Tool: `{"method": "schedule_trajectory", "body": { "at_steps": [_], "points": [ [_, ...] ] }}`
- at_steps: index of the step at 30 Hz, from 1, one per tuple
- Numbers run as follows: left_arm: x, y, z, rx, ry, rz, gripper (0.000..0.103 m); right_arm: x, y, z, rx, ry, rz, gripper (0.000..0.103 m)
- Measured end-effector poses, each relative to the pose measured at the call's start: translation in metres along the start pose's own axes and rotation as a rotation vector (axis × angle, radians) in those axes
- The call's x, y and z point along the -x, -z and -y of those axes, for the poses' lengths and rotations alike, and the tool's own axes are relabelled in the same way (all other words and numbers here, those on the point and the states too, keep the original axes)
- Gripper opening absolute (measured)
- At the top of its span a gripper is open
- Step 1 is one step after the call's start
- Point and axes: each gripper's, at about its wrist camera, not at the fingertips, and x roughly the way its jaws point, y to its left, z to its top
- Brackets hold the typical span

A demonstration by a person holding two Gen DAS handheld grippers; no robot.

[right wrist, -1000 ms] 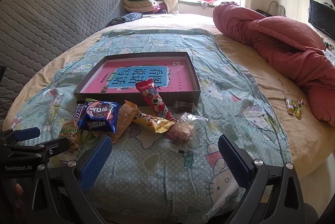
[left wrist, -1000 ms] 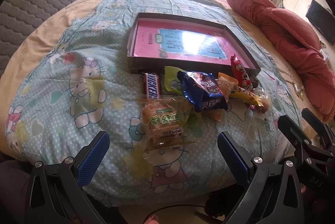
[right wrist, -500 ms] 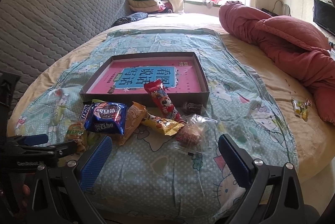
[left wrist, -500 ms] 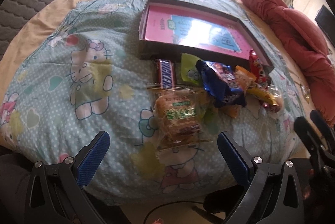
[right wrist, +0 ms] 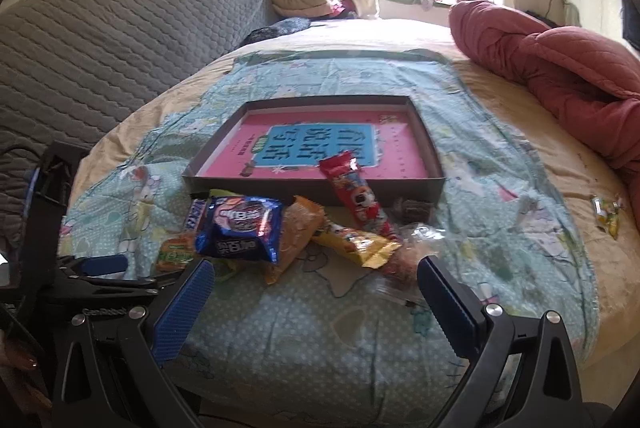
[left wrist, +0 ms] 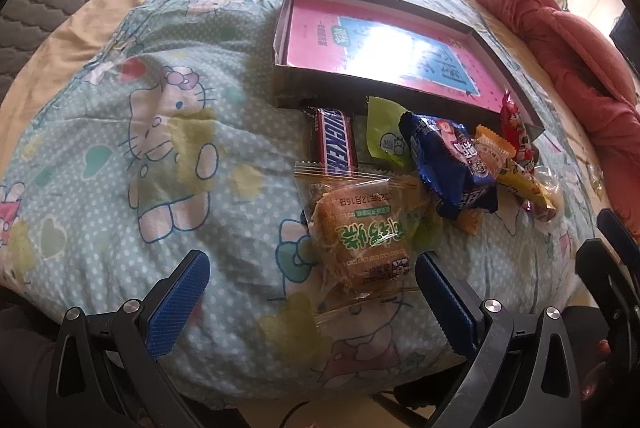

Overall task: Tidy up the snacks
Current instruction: 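Move right gripper toward blue Oreo pack while left gripper approaches orange cake bag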

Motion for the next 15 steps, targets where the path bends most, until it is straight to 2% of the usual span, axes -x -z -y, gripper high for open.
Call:
{"method": "schedule_trajectory", "body": {
  "at_steps": [7, 15],
  "points": [
    [-0.004, -0.005, -0.001, -0.019, -0.016, 0.013, 0.103, -0.014, 0.001, -0.012, 0.047, -0.014, -0.028, 0.102],
    [-0.012, -0.013, -0.010, -0.011, -0.011, -0.009, 0.103, -0.022, -0.002, -0.015, 0.039, -0.037, -0.032, 0.102]
  ]
}}
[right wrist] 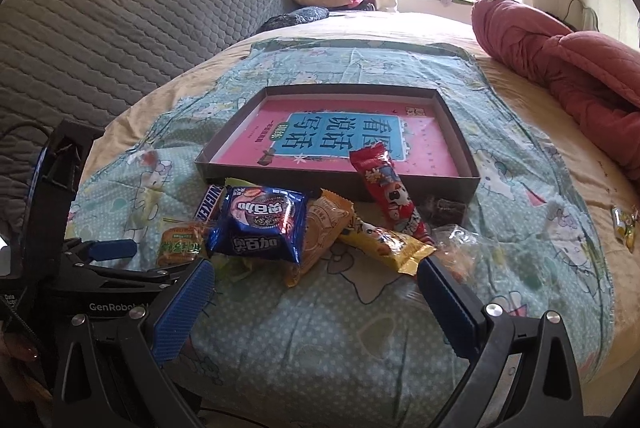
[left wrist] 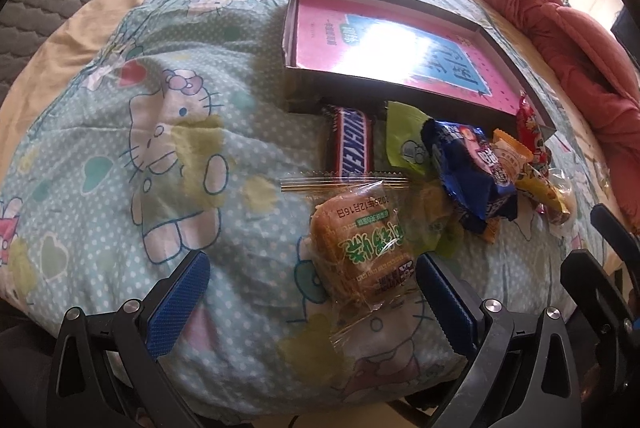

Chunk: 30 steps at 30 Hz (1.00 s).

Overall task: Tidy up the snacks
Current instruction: 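Move right gripper toward blue Oreo pack while left gripper approaches orange cake bag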

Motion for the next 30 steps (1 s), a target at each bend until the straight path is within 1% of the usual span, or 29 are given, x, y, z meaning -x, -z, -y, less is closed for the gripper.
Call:
{"method": "schedule_trajectory", "body": {
  "at_steps": [6, 9, 15, 21, 24, 30],
  "points": [
    [0.000, -0.005, -0.010, 0.012, 0.006, 0.015, 0.102, -0.011, -0.006, -0.006, -0.020, -0.041, -0.016, 0.102],
    [0.000, -0.006, -0.015, 0.018, 0.035, 0.008, 0.102, -0.015, -0.009, -0.009, -0.032, -0.053, -0.023, 0.102],
    [0.002, -0.007, -0.019, 0.029, 0.067, -0.001, 0.101, -0.028, -0.015, -0.016, -0.038, -0.069, -0.044, 0.102],
    [-0.001, -0.007, -0.023, 0.041, 0.078, -0.018, 0.099, -0.042, -0.020, -0.022, -0.034, -0.077, -0.068, 0.102],
    [-0.003, -0.007, -0.027, 0.066, 0.093, -0.026, 0.098, -0.050, -0.022, -0.022, -0.049, -0.099, -0.081, 0.102],
    [-0.003, -0.007, -0.031, 0.078, 0.114, -0.030, 0.097, -0.061, -0.024, -0.018, -0.102, -0.134, -0.124, 0.102]
  ]
}}
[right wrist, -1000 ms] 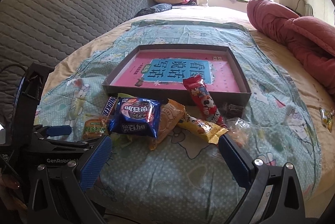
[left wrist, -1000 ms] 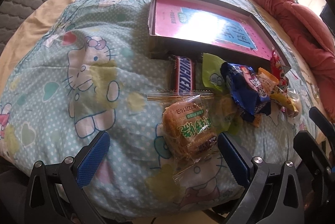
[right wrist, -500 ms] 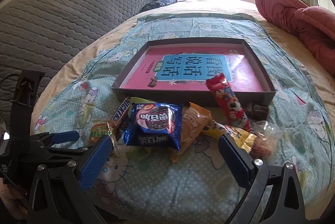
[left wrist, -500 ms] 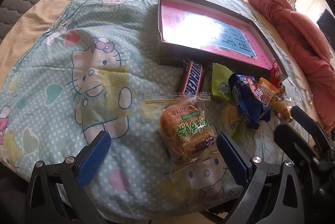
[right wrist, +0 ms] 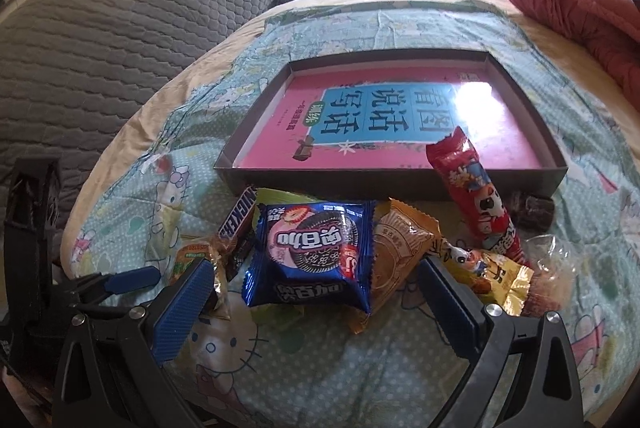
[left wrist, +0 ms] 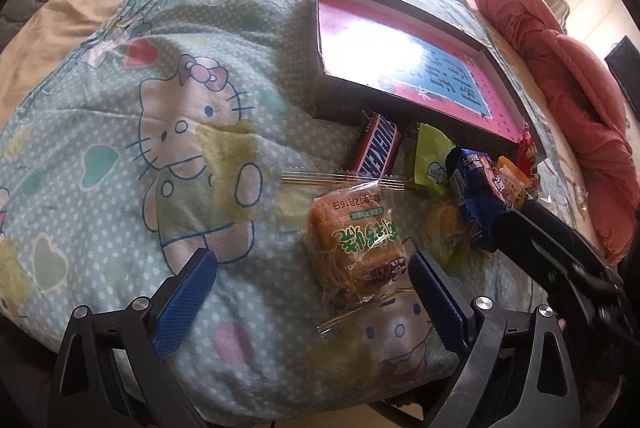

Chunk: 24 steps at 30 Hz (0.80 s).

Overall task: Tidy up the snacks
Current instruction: 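Move right gripper toward blue Oreo pack while left gripper approaches orange cake bag, then close right gripper on blue Oreo pack while left gripper grasps clear orange cake bag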

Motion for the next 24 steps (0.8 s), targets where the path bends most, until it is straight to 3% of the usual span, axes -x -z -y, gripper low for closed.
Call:
{"method": "schedule_trajectory", "body": {
  "at_steps": [8, 11, 17, 20, 24],
  "points": [
    [0.001, 0.001, -0.001, -0.006, -0.002, -0.001, 0.097, -0.012, -0.007, 0.005, 0.003, 0.024, -0.025, 0.091],
    [0.001, 0.001, 0.002, -0.023, -0.025, 0.002, 0.097, -0.016, -0.009, 0.000, 0.039, 0.020, -0.031, 0.081],
    [-0.006, 0.002, 0.018, -0.057, -0.076, 0.011, 0.095, -0.021, -0.007, 0.006, 0.040, 0.002, -0.061, 0.079],
    [-0.006, 0.003, 0.028, -0.084, -0.086, 0.019, 0.085, -0.016, -0.007, 0.002, 0.078, -0.009, -0.039, 0.068],
    [-0.003, 0.003, 0.036, -0.119, -0.075, 0.034, 0.055, -0.013, -0.007, -0.001, 0.100, -0.013, -0.029, 0.065]
  ]
}}
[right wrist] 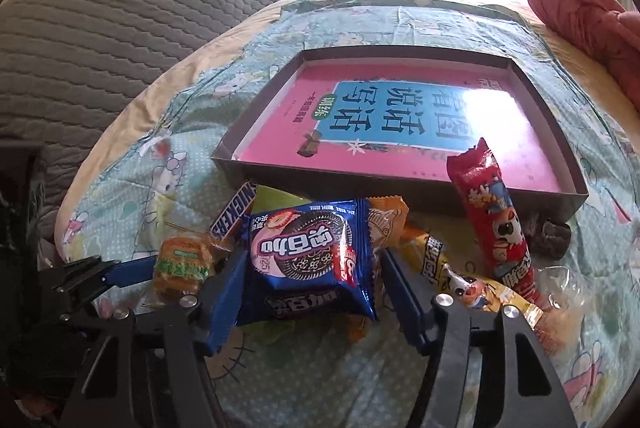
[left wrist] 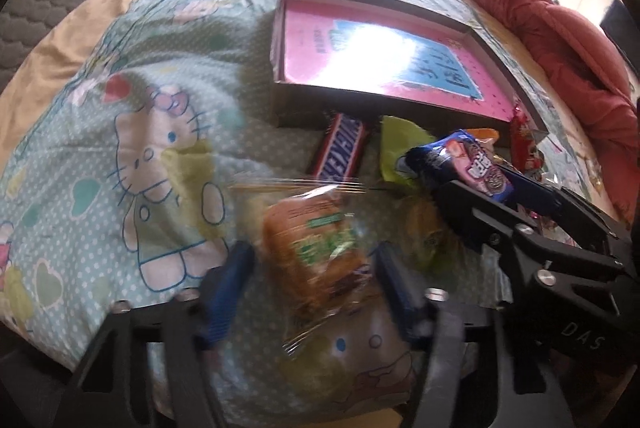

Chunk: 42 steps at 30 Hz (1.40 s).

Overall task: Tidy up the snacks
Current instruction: 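Close right gripper on blue Oreo pack while left gripper grasps clear orange cake bag, then lift Oreo pack with right gripper while left gripper carries cake bag over pink tray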

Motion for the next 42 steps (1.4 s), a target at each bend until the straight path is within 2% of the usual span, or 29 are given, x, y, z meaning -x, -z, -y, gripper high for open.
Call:
{"method": "schedule_trajectory", "body": {
  "at_steps": [11, 17, 42],
  "points": [
    [0.010, -0.001, -0.007, 0.010, 0.067, 0.005, 0.049, 0.008, -0.001, 0.001, -0.012, -0.037, 0.024, 0.061],
    [0.028, -0.001, -0.006, 0.008, 0.102, 0.050, 0.048, 0.018, -0.004, 0.002, -0.009, -0.056, 0.062, 0.059],
    [0.051, -0.025, 0.012, -0.015, 0.138, 0.172, 0.047, 0.050, -0.024, 0.020, -0.067, -0.095, 0.171, 0.057]
  ]
}}
